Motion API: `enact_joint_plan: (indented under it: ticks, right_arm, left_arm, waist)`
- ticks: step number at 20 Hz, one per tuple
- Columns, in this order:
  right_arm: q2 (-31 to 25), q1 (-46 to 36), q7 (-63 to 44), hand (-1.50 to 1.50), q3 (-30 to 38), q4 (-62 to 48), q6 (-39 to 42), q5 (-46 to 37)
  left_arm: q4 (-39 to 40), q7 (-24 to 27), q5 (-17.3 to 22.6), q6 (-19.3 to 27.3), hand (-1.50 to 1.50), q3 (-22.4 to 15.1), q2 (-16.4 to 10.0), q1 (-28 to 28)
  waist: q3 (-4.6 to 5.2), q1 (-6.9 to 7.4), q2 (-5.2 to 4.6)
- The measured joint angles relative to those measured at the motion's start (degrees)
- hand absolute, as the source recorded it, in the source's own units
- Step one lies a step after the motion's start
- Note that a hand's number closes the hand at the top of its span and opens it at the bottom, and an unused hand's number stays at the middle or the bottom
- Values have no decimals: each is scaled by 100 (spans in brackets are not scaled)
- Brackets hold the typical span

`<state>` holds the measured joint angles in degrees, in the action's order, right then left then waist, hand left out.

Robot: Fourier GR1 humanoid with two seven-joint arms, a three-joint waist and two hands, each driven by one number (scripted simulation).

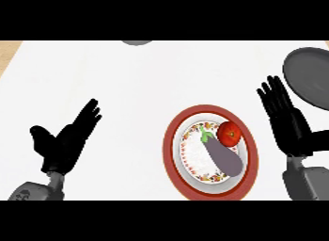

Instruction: Pick the tomato from the plate and place it in the pan

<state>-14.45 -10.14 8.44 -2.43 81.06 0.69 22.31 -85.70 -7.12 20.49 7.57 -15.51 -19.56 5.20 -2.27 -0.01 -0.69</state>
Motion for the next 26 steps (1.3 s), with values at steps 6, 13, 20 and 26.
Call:
enact_joint_plan:
  ticks: [6,13,20,26]
  right_arm:
    - [-222,-840,462,150,-624,492,1860,349]
    - [-1558,-1231,2071,-150,-297,-87,3653,-230]
    - [-2363,-1542,3139,-150,-240,-407,3324,-1356]
    - [-2858,-1771,3728,-150,-869,-357,2766,-2420]
  left_arm:
    - [-214,399,-331,115,0,-51,74,324]
    - [-363,1014,-642,329,0,-187,384,295]
    - [-302,1402,-822,387,0,-323,582,156]
    - [-227,1486,-884,412,0,-339,665,107]
  waist:
    - [152,298,101]
    - [190,247,2]
    - [195,269,-30]
    - [208,242,-7]
